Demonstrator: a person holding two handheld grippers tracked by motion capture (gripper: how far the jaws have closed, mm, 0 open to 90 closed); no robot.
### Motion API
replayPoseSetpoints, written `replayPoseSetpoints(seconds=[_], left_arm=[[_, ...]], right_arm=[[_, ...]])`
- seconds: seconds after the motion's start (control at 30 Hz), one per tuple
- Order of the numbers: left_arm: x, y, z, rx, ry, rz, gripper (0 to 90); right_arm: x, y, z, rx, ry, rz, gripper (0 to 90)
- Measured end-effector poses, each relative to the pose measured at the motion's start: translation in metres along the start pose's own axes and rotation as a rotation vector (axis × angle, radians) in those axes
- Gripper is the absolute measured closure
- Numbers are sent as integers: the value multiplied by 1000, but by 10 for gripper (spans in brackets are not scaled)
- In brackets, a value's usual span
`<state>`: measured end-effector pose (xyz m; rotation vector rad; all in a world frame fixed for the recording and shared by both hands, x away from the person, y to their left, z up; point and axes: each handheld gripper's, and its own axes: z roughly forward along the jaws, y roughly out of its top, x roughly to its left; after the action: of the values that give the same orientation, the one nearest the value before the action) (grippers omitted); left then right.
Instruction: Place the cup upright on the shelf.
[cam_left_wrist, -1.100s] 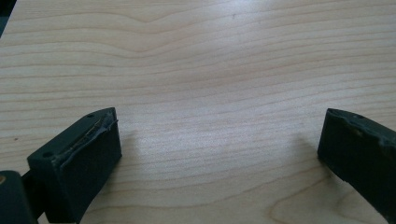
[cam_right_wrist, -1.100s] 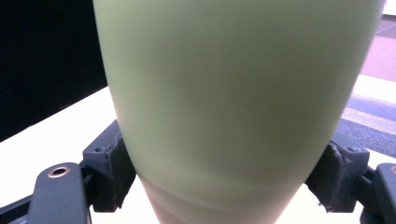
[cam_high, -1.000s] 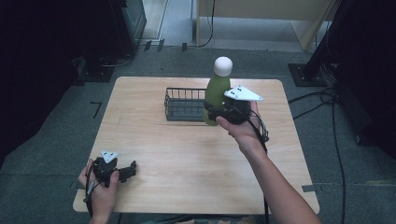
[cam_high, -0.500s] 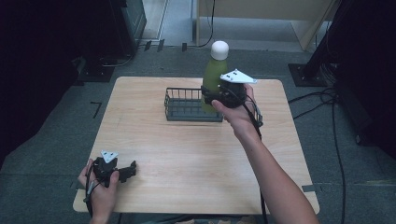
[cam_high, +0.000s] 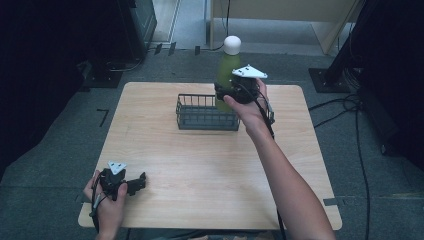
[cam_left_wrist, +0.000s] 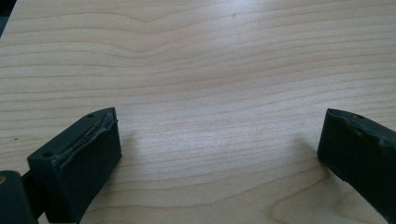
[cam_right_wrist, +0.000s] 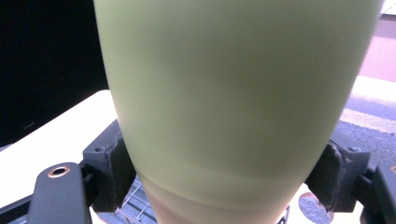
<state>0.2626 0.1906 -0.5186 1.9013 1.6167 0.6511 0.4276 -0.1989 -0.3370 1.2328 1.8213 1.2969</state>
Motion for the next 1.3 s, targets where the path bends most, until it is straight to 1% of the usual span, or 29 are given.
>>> replayPoseSetpoints(seconds=[0.03,0.07,0.1,0.13,0.23,0.33,0.6,0.63,0.67,0.7,0.83,0.87,0.93,1.07,1.2,1.23,1.3], left_arm=[[0,0,0,0,0,0,0],[0,0,0,0,0,1,0],[0,0,0,0,0,1,0],[0,0,0,1,0,1,0],[0,0,0,0,0,0,0],[0,0,0,0,0,0,0],[0,0,0,-1,0,0,0],[0,0,0,-1,0,0,0],[0,0,0,-1,0,0,0],[0,0,0,-1,0,0,0],[0,0,0,-1,0,0,0],[0,0,0,-1,0,0,0],[0,0,0,-1,0,0,0],[0,0,0,-1,0,0,0],[0,0,0,-1,0,0,0],[0,0,0,-1,0,0,0],[0,0,0,-1,0,0,0]], right_arm=[[0,0,0,0,0,0,207],[-1,-2,4,-3,-3,1,207],[-1,-2,4,-3,-3,1,207],[-3,-4,8,-3,-6,3,207],[-4,-5,11,-2,-7,6,207],[-6,-7,16,2,-11,17,207],[-10,-15,25,9,-26,10,207],[-12,-19,27,13,-23,25,207],[-12,-19,27,13,-23,25,207],[-12,-24,29,24,-13,36,207],[-13,-35,33,41,-20,29,207],[-13,-35,33,41,-20,29,207],[-16,-41,34,46,-16,40,207],[-17,-46,35,46,-15,33,207],[-20,-56,39,67,-28,19,207],[-21,-58,40,57,-28,18,207],[-21,-58,39,54,-23,15,207]])
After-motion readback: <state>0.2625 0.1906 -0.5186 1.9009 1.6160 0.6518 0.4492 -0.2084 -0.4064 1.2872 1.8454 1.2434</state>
